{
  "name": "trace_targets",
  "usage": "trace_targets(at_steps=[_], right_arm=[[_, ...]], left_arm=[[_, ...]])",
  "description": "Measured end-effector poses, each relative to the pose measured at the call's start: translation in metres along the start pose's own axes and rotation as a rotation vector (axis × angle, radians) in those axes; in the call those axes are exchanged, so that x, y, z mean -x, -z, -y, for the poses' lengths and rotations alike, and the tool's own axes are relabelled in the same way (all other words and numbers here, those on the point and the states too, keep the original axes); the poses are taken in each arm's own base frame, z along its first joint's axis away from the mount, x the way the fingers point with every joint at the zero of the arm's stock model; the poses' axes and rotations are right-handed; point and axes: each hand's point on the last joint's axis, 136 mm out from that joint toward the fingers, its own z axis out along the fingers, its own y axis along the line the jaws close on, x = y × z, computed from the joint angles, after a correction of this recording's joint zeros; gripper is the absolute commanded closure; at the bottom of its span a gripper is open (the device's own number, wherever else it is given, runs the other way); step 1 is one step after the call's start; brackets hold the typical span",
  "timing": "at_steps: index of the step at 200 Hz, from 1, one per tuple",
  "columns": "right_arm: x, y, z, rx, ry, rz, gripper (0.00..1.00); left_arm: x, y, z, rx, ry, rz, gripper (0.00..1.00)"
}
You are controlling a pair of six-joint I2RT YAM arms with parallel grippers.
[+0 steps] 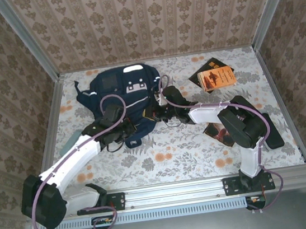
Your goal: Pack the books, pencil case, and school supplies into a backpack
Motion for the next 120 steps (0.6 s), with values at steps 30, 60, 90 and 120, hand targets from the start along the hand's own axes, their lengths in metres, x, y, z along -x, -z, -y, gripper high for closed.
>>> trace_targets(at_steps=[30,60,90,120], right_arm=[[0.000,0.011,0.001,-0.038,0.028,-0.002,1.00],[0.003,0.024,0.009,-0.067,0.029,0.007,1.00],[0.010,0.038,0.020,-0.092,0.011,0.025,1.00],[0.019,0.052,0.026,-0.098,0.004,0.050,1.00]], left_arm=[[-0.004,0.007,-0.011,0.021,-0.029,-0.041,1.00],[-0.006,0.009,-0.018,0.035,-0.089,-0.072,1.00],[-0.004,0.005,-0.022,0.062,-0.147,-0.094,1.00],[-0.001,-0.001,-0.023,0.082,-0.197,-0.107,1.00]])
